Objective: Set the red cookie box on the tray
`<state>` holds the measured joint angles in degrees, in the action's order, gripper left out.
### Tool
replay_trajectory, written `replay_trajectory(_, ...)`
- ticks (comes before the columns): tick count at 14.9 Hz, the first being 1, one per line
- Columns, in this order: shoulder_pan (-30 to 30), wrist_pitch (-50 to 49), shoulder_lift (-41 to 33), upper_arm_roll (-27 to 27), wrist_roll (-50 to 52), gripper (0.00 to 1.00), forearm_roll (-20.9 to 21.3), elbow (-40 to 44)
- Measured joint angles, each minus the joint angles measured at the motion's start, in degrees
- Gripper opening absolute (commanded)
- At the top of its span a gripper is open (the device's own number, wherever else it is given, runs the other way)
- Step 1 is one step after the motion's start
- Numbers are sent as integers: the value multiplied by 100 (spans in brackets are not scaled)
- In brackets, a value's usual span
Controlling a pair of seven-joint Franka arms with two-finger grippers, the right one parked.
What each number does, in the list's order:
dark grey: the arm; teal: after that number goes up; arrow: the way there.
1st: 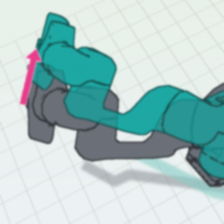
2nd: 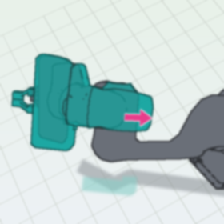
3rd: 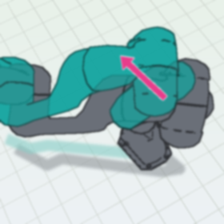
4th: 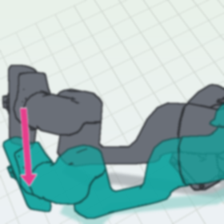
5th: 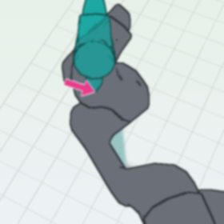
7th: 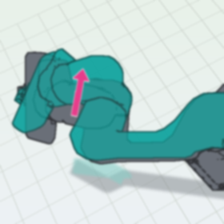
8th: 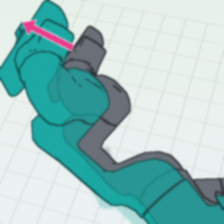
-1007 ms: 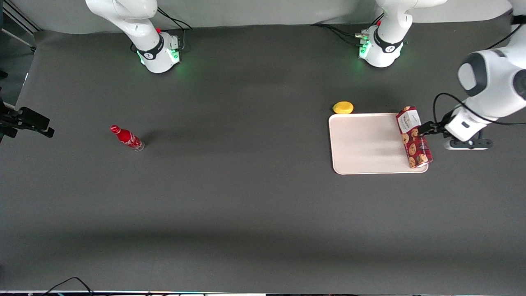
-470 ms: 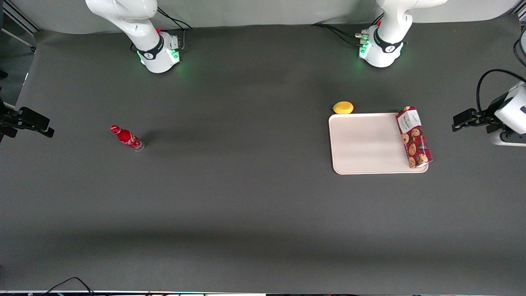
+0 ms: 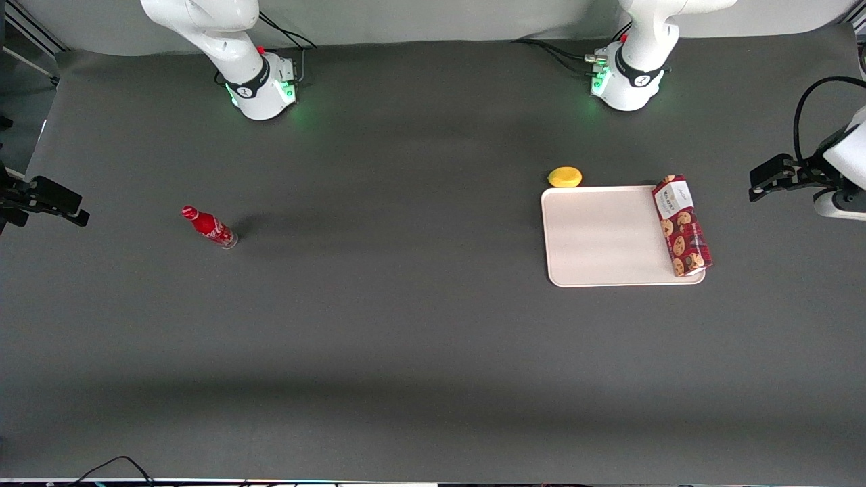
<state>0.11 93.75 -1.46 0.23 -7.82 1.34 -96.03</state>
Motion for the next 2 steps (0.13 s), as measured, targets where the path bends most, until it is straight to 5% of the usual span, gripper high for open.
replay_trajectory(2, 1, -38, -2, -62, 83, 100, 2, 37)
